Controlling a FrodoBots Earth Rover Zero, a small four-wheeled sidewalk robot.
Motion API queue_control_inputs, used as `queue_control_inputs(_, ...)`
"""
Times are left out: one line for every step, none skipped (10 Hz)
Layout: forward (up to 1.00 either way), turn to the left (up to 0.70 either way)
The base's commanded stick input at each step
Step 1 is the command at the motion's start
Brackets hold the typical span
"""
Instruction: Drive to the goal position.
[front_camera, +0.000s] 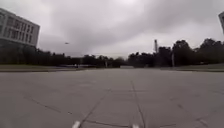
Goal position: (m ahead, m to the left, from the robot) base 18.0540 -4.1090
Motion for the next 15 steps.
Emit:
queue_control_inputs(0.70,0.00)
queue_control_inputs(0.70,0.00)
queue_control_inputs(0.70,0.00)
queue_control_inputs(0.70,0.00)
queue_control_inputs(0.70,0.00)
queue_control_inputs(0.70,0.00)
queue_control_inputs(0.70,0.00)
queue_control_inputs(0.70,0.00)
queue_control_inputs(0.70,0.00)
queue_control_inputs(0.70,0.00)
queue_control_inputs(0.70,0.00)
queue_control_inputs(0.70,0.00)
queue_control_inputs(0.70,0.00)
queue_control_inputs(0.70,0.00)
queue_control_inputs(0.70,0.00)
